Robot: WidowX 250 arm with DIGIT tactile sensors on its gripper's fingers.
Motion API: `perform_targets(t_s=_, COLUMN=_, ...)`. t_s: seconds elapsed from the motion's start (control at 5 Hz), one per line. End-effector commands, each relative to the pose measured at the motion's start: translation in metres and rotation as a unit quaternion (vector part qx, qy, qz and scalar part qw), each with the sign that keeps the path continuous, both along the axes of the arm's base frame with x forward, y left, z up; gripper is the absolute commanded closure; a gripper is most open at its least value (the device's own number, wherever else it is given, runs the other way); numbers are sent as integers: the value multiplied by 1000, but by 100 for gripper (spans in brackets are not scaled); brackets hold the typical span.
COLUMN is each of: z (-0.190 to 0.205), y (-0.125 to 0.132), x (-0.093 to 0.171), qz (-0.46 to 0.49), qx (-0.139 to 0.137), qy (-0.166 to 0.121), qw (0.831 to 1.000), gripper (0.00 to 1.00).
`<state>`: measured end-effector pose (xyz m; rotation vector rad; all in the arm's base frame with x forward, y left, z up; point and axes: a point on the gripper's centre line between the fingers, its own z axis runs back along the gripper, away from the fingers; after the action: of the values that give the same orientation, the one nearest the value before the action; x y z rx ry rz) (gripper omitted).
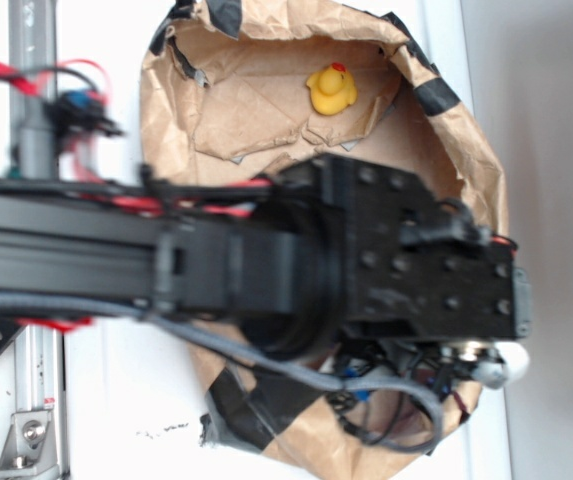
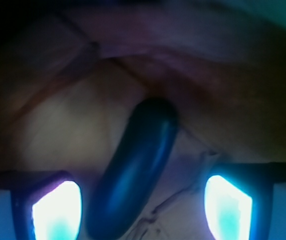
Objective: Grab the plastic pickle.
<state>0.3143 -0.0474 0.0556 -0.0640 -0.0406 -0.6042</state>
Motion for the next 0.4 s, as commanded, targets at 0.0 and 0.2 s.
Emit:
perform_targets(t_s=0.0, z=-8, y=-10, x=11, qz=45, qx=52, qy=30, qw=997, gripper=0)
perform_targets(t_s=0.2, z=-7, y=-9, x=5, qz=53, qx=61, qy=36, qw=996, gripper=3)
